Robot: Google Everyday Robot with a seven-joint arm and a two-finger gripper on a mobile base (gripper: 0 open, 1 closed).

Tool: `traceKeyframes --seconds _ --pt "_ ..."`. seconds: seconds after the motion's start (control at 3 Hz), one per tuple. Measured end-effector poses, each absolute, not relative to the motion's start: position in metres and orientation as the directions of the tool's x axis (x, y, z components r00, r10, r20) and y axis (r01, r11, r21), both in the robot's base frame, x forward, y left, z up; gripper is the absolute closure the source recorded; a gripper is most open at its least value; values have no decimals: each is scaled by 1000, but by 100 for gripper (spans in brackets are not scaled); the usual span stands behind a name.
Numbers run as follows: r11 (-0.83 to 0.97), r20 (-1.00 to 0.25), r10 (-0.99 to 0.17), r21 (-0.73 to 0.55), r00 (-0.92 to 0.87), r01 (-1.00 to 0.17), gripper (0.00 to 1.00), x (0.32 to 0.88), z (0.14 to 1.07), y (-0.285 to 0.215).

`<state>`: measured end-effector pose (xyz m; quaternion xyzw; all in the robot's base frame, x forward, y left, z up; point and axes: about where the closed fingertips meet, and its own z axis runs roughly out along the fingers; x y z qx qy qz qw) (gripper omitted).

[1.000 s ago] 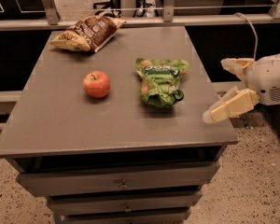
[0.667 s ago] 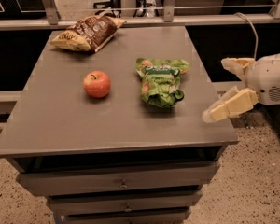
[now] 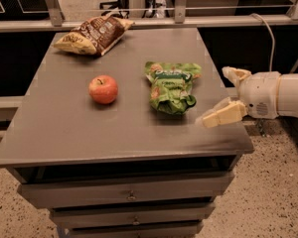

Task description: Move green rice chip bag near brown chip bag

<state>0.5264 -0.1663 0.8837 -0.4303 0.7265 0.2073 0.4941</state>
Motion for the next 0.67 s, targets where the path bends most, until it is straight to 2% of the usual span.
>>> traceKeyframes --seconds 0.67 --pt "486 -925 -369 -108 -91 -867 0 546 853 -138"
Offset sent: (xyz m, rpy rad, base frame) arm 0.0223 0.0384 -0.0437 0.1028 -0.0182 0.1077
